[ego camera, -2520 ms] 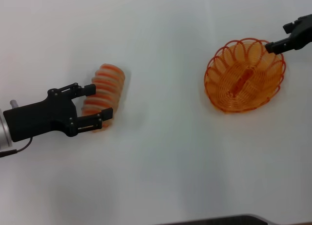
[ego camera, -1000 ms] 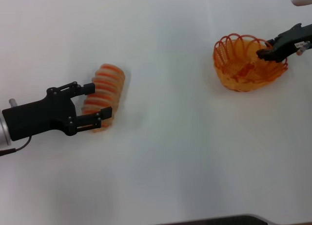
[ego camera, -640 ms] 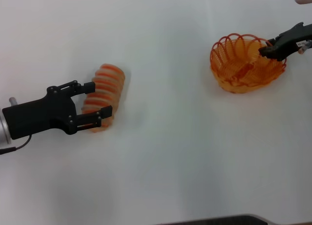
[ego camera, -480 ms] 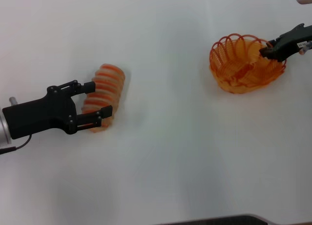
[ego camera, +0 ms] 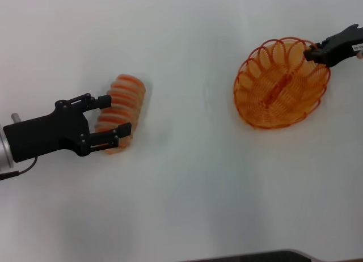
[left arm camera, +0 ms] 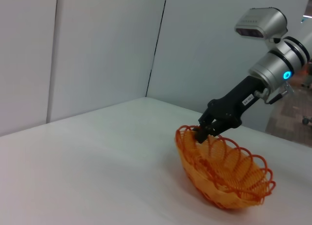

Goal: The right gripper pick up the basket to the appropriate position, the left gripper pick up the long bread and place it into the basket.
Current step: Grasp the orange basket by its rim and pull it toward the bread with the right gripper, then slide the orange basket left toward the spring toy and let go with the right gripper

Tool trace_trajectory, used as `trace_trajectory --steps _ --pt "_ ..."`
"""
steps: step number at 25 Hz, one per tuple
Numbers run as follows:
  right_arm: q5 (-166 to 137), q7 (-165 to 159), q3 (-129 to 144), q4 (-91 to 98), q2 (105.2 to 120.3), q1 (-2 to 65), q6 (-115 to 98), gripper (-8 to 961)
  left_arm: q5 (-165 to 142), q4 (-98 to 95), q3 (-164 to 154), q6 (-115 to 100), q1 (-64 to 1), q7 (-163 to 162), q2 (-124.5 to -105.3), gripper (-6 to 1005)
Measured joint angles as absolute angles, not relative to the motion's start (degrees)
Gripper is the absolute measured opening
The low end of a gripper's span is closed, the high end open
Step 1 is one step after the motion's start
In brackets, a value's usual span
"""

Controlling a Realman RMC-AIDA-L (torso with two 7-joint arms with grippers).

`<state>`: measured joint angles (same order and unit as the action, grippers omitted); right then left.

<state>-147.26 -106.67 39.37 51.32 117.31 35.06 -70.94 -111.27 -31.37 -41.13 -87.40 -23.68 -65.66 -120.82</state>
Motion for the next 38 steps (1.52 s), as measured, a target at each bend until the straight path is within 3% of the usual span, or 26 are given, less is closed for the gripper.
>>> trace_trajectory --steps 17,38 --pt "-144.1 -106.0 34.8 51.3 116.61 33.9 -76.9 98 -111.3 -31.4 -41.1 -87.6 -23.2 -65.6 -120.85 820" --pt "-138.0 -110.5 28.8 49.5 115.25 32.6 -84.0 90 -111.3 -35.2 -40.5 -87.7 -21.9 -65.4 -122.31 813"
